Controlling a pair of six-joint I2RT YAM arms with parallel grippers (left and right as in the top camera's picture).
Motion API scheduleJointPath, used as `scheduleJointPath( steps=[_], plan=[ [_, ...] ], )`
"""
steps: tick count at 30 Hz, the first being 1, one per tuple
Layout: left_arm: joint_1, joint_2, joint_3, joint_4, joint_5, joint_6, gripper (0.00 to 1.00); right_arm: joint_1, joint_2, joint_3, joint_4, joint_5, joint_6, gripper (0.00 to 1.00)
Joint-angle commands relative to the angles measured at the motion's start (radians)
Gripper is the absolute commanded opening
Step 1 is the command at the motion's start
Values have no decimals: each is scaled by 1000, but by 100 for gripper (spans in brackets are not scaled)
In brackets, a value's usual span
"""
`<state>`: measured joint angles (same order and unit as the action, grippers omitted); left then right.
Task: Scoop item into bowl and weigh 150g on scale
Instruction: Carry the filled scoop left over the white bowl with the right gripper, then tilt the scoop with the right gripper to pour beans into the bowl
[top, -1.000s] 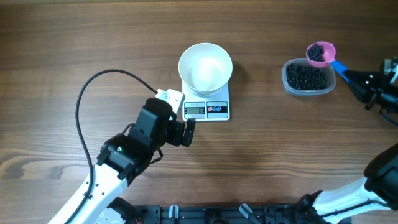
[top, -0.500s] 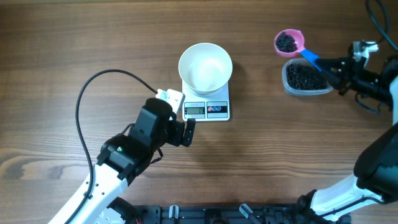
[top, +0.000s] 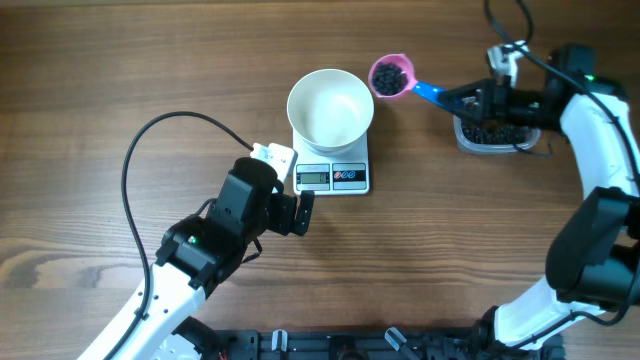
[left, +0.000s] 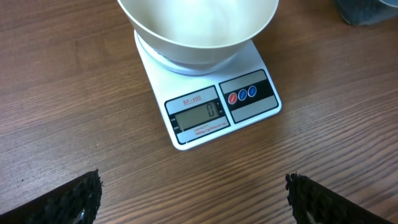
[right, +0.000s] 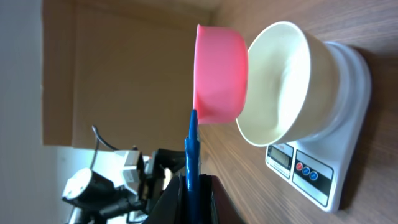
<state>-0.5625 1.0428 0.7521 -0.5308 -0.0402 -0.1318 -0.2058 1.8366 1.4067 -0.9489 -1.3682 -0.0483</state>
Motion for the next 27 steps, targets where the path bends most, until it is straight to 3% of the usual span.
scheduleJointPath(
  steps=[1, 17, 27],
  plan=[
    [5, 1, -2, 0, -13, 20, 100, 66, 22, -7, 71, 64, 129, 4],
    [5, 1, -2, 0, -13, 20, 100, 306, -74, 2, 217, 487, 95, 4],
    [5, 1, -2, 0, -13, 20, 100, 427, -156, 2, 295, 699, -69, 4]
  ],
)
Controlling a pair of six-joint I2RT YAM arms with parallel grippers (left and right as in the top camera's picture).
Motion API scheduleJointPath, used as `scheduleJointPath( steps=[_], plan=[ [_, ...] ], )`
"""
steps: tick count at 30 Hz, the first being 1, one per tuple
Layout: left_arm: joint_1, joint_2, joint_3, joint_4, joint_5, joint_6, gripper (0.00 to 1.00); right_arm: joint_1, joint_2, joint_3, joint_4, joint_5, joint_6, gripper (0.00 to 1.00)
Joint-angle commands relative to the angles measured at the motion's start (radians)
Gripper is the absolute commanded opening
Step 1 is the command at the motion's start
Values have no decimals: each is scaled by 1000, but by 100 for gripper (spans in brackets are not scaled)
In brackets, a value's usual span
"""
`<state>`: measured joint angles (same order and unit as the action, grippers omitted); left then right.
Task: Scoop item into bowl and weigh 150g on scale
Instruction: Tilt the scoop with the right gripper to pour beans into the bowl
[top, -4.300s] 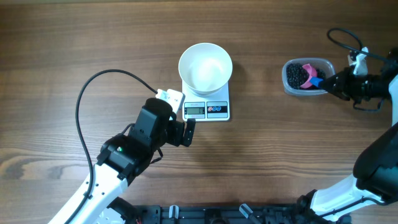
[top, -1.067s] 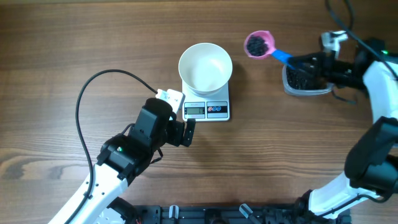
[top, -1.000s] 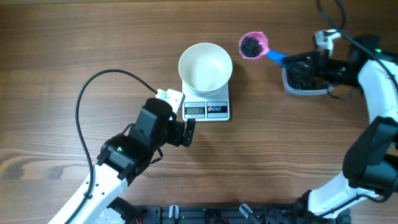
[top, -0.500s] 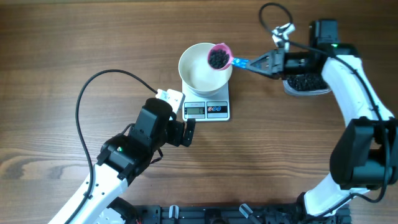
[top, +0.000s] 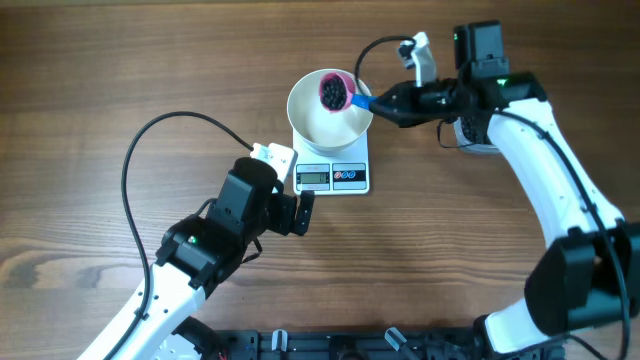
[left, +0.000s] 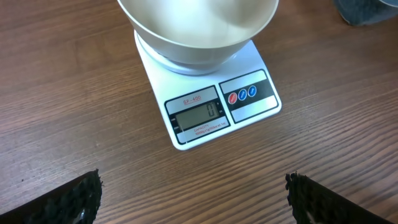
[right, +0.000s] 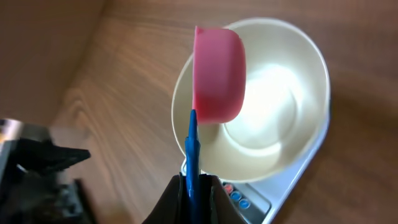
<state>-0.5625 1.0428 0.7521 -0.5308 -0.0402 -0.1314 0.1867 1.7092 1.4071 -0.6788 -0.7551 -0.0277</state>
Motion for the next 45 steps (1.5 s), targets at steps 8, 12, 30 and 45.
scheduleJointPath(
  steps=[8, 12, 30, 45],
  plan=[
    [5, 1, -2, 0, -13, 19, 100, 74, -30, 1, 31, 258, -150, 4],
    [5, 1, -2, 0, -13, 19, 100, 74, -34, 1, 31, 292, -164, 4],
    [5, 1, -2, 0, -13, 19, 100, 77, -127, 1, 12, 295, -367, 4],
    [5, 1, -2, 0, -13, 19, 100, 164, -137, 1, 13, 476, -531, 4]
  ],
)
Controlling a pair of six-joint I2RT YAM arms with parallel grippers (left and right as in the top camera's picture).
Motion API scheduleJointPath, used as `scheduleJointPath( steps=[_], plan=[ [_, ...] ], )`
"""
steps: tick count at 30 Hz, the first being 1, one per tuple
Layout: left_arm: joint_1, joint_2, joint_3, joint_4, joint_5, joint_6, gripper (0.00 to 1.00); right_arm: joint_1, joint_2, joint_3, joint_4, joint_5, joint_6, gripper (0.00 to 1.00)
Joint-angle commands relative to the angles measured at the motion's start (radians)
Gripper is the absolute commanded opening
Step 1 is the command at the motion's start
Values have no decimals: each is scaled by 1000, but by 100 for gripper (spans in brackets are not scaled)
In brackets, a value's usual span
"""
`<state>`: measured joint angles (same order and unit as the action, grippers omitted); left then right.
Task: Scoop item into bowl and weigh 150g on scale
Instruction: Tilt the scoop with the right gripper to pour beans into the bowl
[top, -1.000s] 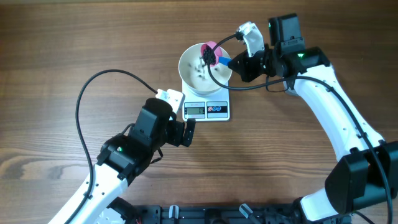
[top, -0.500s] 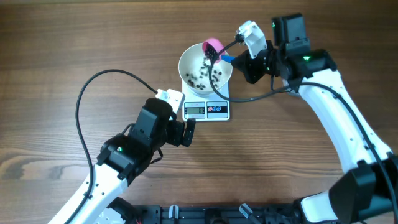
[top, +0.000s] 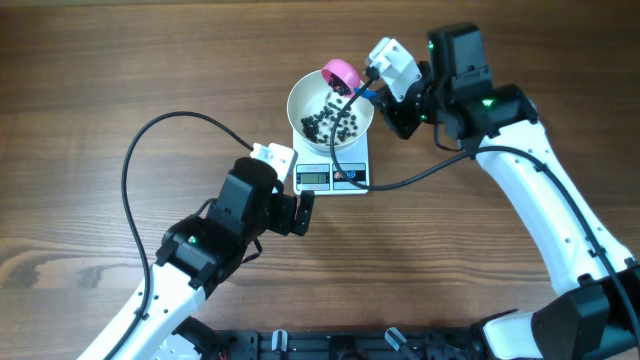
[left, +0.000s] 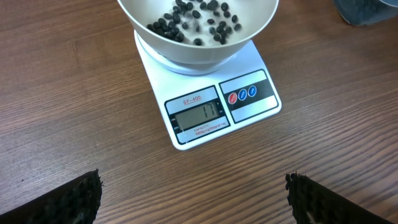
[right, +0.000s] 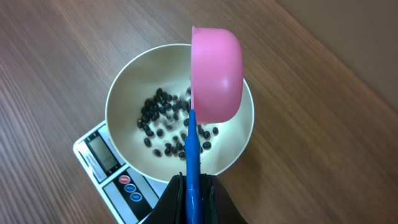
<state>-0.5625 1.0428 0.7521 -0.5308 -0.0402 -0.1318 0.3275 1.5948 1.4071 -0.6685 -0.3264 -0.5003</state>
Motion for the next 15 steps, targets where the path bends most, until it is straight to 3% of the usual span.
scheduleJointPath(
  steps=[1, 15],
  plan=[
    [5, 1, -2, -1, -13, 20, 100, 30, -23, 1, 3, 48, -62, 4],
    [5, 1, -2, 0, -13, 20, 100, 55, -45, 1, 13, 95, -44, 4]
  ],
)
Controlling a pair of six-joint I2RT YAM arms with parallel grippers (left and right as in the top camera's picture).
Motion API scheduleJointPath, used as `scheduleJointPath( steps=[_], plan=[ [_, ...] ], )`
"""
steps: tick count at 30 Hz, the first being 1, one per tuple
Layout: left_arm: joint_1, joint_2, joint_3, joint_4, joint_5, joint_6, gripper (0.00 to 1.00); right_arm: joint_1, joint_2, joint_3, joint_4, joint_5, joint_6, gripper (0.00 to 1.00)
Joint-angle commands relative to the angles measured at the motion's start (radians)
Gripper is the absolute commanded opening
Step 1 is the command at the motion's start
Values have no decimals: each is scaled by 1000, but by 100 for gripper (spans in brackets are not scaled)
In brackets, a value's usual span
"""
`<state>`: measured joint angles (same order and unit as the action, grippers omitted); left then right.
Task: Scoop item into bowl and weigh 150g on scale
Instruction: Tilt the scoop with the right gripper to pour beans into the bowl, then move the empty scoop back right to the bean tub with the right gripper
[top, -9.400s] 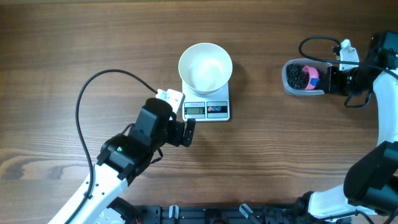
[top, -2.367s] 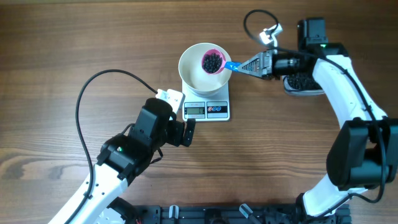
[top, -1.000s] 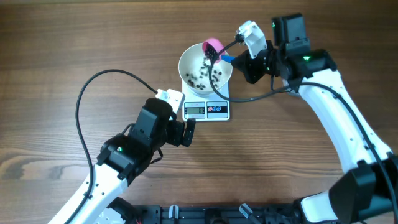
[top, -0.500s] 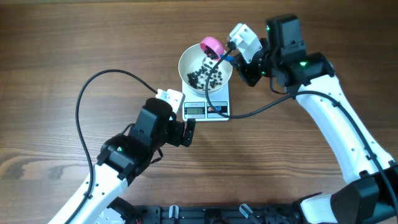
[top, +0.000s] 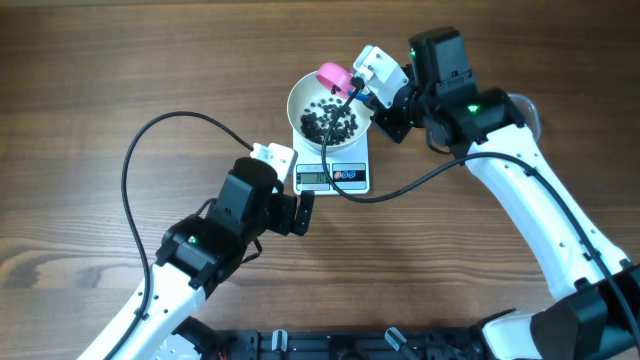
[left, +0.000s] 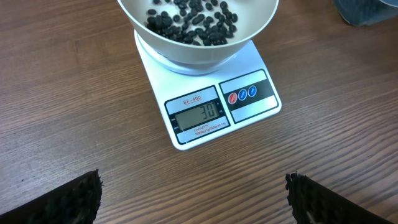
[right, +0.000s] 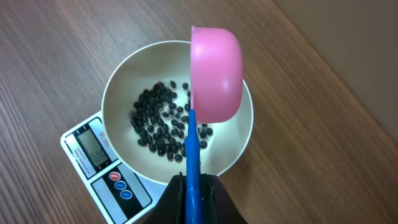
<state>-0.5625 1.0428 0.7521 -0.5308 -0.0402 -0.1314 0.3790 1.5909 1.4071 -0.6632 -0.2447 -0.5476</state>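
Note:
A white bowl (top: 303, 100) holding black beans (top: 330, 120) sits on the white kitchen scale (top: 333, 177), whose display (left: 201, 114) reads 30. My right gripper (right: 194, 182) is shut on the blue handle of a pink scoop (right: 216, 71), which is tipped on its side over the bowl's far rim (top: 333, 77). My left gripper (left: 194, 198) is open over bare wood just in front of the scale, its two black fingertips (left: 68, 200) far apart.
A grey container (top: 527, 108) at the right is mostly hidden behind my right arm; its corner shows at the top right of the left wrist view (left: 367, 11). Black cables loop across the wooden table (top: 100, 80) left of and beside the scale.
More beans lie in the bowl and the scale reading has risen to 30. The scoop has shifted slightly left over the bowl's rim. The left arm has not moved.
The right gripper held the scoop full of beans between the grey container and the empty bowl, scale at 0. Then the full scoop was over the bowl. Then it was tipped with beans in the bowl; now the scale shows 30.

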Motion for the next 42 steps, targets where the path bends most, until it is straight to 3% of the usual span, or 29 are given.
scheduleJointPath(
  steps=[1, 12, 16, 20, 26, 28, 34, 42],
  plan=[
    [5, 1, -2, 0, -13, 19, 100, 3, -41, 1, 8, 13, 24, 4],
    [5, 1, -2, 0, -13, 19, 100, -1, -41, 1, -3, -32, 212, 4],
    [5, 1, -2, 0, -13, 19, 100, 6, -41, 1, -26, -49, 69, 4],
    [5, 1, -2, 0, -13, 19, 100, 28, -41, 1, -32, 172, 39, 4],
    [5, 1, -2, 0, -13, 19, 100, 28, -41, 1, -36, 9, 55, 4],
    [5, 1, -2, 0, -13, 19, 100, 27, -41, 1, -25, 5, 103, 4],
    [5, 1, -2, 0, -13, 19, 100, -3, -54, 1, 51, 7, 431, 5],
    [5, 1, -2, 0, -13, 19, 100, -203, -155, 1, 51, 27, 468, 4]
  ],
)
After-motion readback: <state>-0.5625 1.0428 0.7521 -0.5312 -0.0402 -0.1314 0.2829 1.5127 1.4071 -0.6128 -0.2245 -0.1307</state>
